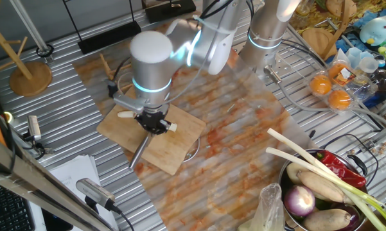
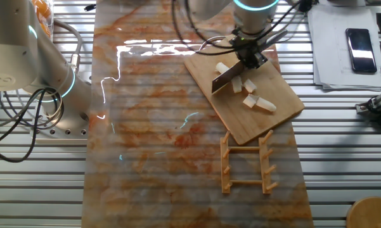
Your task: Chop the scallions
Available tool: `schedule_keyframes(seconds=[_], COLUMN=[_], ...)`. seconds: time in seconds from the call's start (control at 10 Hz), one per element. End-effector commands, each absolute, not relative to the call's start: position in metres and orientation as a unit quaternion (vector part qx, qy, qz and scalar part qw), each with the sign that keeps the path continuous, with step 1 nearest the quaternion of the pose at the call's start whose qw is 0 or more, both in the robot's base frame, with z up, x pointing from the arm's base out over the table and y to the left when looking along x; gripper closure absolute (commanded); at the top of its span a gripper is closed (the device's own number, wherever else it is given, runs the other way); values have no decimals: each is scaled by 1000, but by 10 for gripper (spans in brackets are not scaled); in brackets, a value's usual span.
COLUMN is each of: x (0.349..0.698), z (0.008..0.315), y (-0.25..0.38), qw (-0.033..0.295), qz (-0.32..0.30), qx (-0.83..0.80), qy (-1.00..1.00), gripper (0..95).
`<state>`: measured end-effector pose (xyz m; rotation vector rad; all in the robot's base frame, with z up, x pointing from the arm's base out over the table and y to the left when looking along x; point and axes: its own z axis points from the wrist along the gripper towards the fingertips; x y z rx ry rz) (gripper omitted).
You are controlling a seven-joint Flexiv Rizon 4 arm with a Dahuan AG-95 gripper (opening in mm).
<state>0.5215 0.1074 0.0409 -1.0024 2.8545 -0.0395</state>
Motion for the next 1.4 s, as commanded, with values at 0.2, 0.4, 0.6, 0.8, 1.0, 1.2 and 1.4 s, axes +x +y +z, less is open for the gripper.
schedule_keyframes(seconds=[0.2,0.4,0.6,0.8,1.0,1.2,1.4], x=[513,508,507,509,516,523,528], z=[26,36,40,45,53,53,50], y=[105,95,94,96,99,101,101], qw=[47,46,51,53,59,62,59], qz=[8,-2,8,16,7,-6,-17], qx=[-323,-339,-337,-332,-344,-357,-361], qy=[945,940,940,942,937,932,930], gripper=[950,950,950,950,950,950,950])
